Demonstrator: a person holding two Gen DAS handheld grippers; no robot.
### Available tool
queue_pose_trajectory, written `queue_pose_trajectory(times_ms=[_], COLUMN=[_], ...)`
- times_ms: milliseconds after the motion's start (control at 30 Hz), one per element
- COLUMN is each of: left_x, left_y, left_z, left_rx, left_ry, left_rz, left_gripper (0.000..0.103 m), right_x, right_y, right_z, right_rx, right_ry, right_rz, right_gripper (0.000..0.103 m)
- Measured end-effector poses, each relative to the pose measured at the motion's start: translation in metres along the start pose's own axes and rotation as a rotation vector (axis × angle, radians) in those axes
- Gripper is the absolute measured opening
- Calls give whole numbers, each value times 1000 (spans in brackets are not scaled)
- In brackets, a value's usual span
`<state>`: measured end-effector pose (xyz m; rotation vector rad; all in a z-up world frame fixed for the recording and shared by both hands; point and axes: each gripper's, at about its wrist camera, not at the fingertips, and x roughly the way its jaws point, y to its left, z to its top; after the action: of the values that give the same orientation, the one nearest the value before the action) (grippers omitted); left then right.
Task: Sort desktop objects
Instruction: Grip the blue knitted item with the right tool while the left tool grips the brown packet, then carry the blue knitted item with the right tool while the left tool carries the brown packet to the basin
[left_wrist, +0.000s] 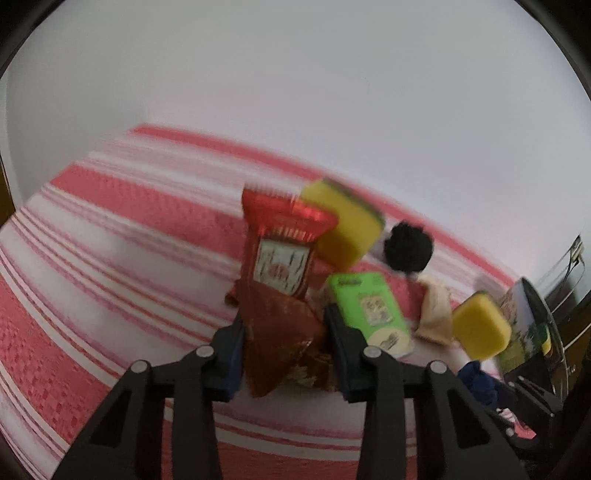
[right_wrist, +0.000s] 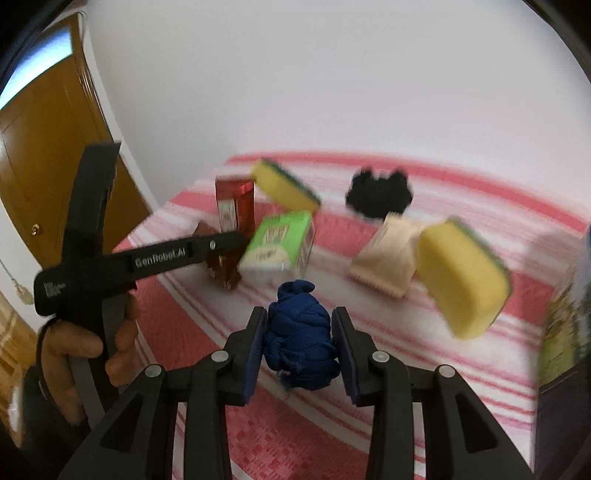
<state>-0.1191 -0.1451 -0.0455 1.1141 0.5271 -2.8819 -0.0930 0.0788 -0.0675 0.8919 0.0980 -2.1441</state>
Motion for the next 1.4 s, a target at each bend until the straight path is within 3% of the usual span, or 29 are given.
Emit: queue_pose_trajectory(times_ms=[167,367,667,900,1400], left_x=[-22,-25,-36,-37,-42], left_y=[-17,-21,-48,-56,-112], left_z=[1,1,-8,-14,-40], left_rx=[95,156,249,212,264], left_ry=[-180,-244,-299,-292,-278], left_rz=[66,106,175,155,97], left_gripper=[38,38,38,38,38], right_x=[-24,-45,-53,-59,-102], right_y=[7,7,5,2,-37], right_z=[2,-1,-5,-8,-28], right_rx=[-52,-89,-93,-96,-92], right_ry=[-169,-301,-315,-333,-378], right_rz=[-92,-215,-241,-264,-328], right_gripper=[39,39,39,39,39])
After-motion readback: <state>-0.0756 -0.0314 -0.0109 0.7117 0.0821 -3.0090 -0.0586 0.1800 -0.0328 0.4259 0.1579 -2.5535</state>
